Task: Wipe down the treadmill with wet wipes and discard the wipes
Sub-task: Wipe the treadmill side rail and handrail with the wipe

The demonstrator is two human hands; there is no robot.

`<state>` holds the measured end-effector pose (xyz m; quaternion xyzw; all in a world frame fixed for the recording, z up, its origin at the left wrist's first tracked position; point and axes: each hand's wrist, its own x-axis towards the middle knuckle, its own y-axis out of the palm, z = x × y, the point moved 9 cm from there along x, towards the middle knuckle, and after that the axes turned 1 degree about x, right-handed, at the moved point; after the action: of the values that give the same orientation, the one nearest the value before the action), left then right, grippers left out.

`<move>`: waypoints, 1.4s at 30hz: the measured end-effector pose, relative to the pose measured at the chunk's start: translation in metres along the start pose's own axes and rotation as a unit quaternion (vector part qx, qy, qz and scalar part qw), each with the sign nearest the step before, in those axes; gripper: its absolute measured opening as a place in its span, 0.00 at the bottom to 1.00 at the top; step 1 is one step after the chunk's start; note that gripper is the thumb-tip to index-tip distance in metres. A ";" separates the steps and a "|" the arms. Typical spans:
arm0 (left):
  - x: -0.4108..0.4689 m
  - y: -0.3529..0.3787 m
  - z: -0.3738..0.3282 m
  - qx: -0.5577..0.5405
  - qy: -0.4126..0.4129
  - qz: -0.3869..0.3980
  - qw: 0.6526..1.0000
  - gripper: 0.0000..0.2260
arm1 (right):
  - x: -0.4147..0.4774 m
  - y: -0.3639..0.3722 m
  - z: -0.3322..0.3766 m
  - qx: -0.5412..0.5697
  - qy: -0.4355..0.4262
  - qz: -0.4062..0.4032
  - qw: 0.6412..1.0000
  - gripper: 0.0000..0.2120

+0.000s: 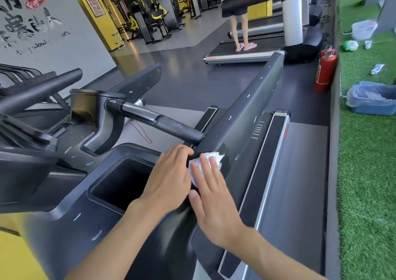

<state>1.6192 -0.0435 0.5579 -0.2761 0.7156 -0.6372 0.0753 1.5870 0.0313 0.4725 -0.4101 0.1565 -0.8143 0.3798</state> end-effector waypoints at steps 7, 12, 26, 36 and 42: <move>0.000 0.006 -0.001 0.048 0.027 0.002 0.998 0.21 | 0.019 -0.003 -0.038 0.137 0.175 -0.073 0.972 0.31; 0.001 0.008 -0.006 0.060 0.054 0.020 0.997 0.29 | -0.013 0.012 -0.003 0.086 0.079 -0.045 0.992 0.30; 0.002 0.016 -0.013 0.109 0.096 0.042 0.988 0.21 | 0.001 0.016 -0.044 0.214 0.252 -0.071 0.941 0.27; 0.050 0.018 -0.030 0.064 0.108 0.048 0.991 0.21 | -0.029 0.034 -0.038 0.351 0.323 -0.055 0.877 0.28; 0.055 0.028 -0.028 0.057 0.083 0.064 0.993 0.22 | 0.003 0.024 -0.110 0.441 0.453 -0.082 0.770 0.25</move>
<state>1.5518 -0.0457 0.5497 -0.1714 0.6980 -0.6916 0.0719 1.5118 0.0070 0.3927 0.2079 -0.1003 -0.9132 0.3359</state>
